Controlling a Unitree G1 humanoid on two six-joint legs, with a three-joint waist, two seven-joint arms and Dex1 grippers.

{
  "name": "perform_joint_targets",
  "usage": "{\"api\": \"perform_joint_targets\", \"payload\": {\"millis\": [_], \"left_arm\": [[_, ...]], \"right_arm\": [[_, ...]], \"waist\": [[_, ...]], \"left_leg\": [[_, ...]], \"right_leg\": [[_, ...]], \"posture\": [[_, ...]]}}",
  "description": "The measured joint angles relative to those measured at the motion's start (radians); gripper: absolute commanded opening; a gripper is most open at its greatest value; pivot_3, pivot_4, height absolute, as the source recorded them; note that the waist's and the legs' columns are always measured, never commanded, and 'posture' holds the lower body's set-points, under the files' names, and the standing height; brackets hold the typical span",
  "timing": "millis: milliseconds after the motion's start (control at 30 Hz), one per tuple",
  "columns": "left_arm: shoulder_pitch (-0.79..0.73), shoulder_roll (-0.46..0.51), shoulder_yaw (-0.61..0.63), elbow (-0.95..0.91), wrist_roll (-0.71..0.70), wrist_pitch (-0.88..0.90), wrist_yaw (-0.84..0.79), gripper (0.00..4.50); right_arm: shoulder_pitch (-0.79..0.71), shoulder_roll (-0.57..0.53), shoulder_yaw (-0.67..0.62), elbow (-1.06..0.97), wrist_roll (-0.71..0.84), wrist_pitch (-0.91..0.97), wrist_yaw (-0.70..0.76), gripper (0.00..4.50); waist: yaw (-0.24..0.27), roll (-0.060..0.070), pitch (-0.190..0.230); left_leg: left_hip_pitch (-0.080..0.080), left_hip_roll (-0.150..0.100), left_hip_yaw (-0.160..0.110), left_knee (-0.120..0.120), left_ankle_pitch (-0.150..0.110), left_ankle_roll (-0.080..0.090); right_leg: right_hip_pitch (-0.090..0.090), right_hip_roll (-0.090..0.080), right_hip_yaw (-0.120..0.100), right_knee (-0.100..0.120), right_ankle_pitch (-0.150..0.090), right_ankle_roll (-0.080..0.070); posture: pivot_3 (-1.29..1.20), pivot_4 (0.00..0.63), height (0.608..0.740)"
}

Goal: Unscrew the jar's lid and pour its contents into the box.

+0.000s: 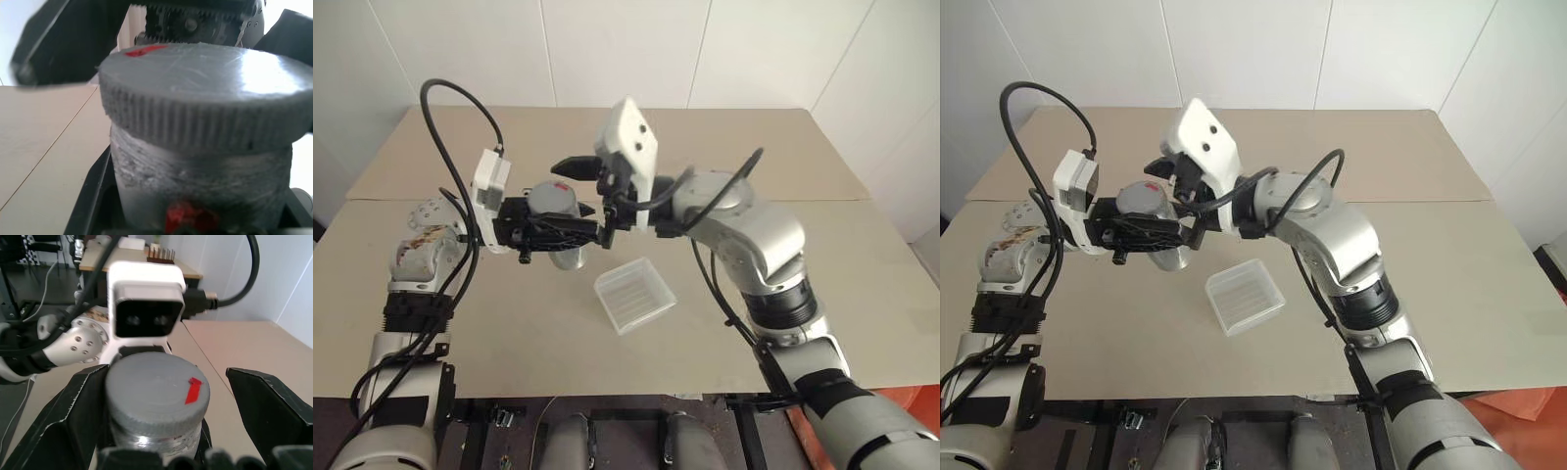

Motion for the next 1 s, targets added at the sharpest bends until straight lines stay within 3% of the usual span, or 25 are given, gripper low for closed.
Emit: {"api": "perform_joint_targets", "payload": {"millis": [233,633,1000], "left_arm": [[0.000,0.011,0.000,-0.001,0.000,0.002,0.008,2.00],[0.019,0.047,0.009,-0.016,-0.005,0.007,0.012,2.00],[0.024,0.047,0.009,-0.019,-0.009,0.006,0.002,2.00]], "right_arm": [[-0.011,0.004,-0.001,0.027,-0.009,-0.012,0.009,4.44],[0.040,-0.138,-0.077,-0.013,0.035,-0.016,0.077,4.44],[0.095,-0.195,-0.100,-0.100,0.083,-0.016,0.159,4.44]], "waist": [[0.000,0.000,0.000],[0.001,0.000,0.000],[0.001,0.000,0.000]], "left_leg": [[0.000,0.000,0.000,0.000,0.000,0.000],[0.000,0.000,0.000,0.000,0.000,0.000],[0.000,0.000,0.000,0.000,0.000,0.000]], "right_leg": [[0.000,0.000,0.000,0.000,0.000,0.000],[0.000,0.000,0.000,0.000,0.000,0.000],[0.000,0.000,0.000,-0.001,0.000,0.000]], "posture": [[0.00,0.150,0.740],[0.00,0.150,0.740],[0.00,0.150,0.740]]}}
